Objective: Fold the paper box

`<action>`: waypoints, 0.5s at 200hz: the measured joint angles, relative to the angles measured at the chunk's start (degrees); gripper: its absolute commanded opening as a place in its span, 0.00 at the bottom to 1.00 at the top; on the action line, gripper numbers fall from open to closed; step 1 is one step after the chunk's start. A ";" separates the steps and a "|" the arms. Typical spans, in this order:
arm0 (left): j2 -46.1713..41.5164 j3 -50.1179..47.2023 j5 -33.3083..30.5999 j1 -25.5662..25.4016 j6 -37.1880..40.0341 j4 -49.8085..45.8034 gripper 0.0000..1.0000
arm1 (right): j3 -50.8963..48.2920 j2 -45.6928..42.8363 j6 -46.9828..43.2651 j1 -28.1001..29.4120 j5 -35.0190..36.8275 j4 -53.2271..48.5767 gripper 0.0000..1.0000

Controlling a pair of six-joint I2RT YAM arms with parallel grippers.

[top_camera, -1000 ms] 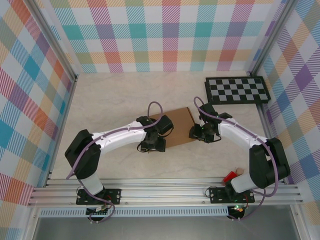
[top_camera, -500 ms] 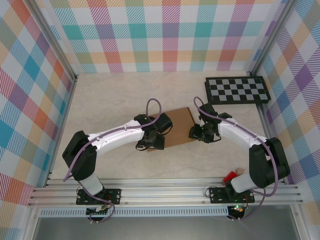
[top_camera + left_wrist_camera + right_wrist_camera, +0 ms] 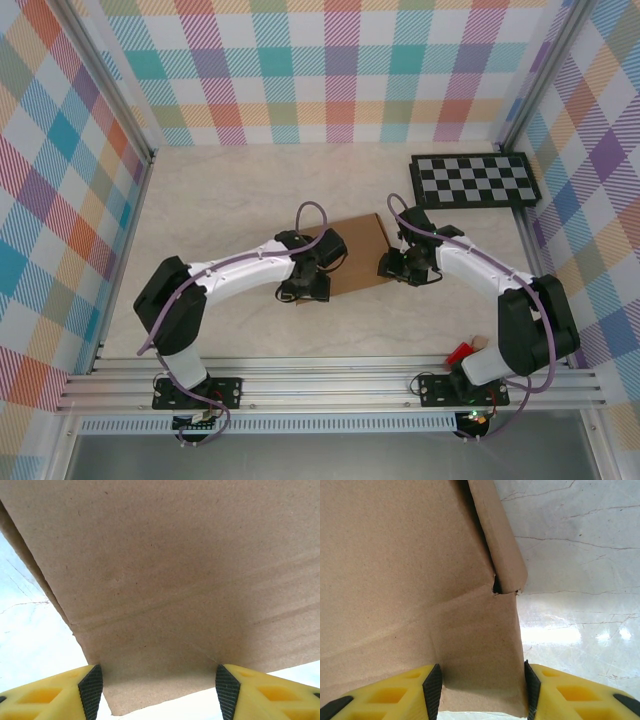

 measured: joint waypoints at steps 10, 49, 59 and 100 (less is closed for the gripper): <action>0.37 0.42 -0.24 0.00 0.13 -0.39 0.65 | 0.00 0.11 0.00 0.00 0.00 0.00 0.48; 0.48 0.57 -2.78 0.00 1.44 -1.46 0.71 | 0.00 0.59 -0.20 0.02 -0.31 0.02 0.49; 0.39 0.57 -3.30 0.00 1.64 -1.68 0.72 | 0.00 0.63 -0.33 0.02 -0.50 0.04 0.49; -1.68 0.55 -3.98 0.35 1.70 -2.49 0.73 | 0.00 0.68 -0.85 0.02 -0.70 0.31 0.48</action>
